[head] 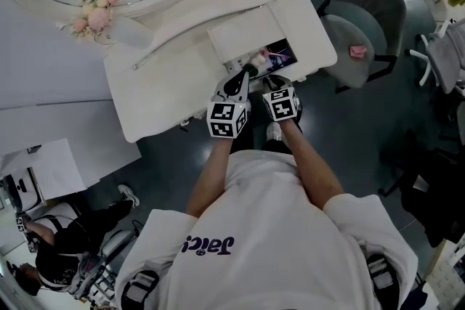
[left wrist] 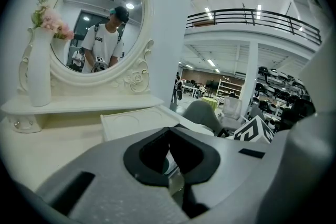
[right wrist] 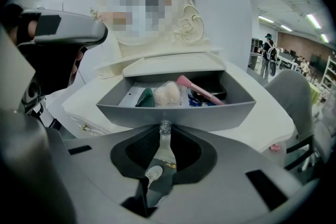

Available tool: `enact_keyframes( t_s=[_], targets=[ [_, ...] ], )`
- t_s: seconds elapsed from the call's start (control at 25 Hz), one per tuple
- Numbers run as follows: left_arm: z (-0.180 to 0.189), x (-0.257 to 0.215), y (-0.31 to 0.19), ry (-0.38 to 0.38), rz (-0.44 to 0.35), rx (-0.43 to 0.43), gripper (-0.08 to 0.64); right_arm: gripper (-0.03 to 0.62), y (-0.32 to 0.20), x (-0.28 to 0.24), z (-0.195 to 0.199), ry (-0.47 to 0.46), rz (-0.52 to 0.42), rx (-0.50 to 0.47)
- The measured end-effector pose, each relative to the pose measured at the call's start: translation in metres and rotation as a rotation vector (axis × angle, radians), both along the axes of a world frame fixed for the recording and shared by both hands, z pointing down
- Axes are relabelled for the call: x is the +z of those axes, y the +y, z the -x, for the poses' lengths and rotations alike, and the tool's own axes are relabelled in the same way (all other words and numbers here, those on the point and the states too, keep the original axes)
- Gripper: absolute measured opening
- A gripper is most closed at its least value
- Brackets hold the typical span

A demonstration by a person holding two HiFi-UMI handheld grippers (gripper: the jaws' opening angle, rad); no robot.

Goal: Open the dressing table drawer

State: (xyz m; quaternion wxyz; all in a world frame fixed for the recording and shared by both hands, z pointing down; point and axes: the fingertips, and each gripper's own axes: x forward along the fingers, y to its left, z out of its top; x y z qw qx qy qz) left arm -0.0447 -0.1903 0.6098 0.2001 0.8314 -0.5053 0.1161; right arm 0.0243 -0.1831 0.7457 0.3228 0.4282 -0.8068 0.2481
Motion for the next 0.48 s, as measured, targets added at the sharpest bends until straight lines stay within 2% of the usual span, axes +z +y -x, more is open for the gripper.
enact_keyframes(
  t_s=[0.48],
  targets=[
    [-0.002,0.0,0.007,0.003,-0.003,0.003,0.014,0.067,0.012,0.002,-0.005,-0.003,0.006,0.013]
  ],
)
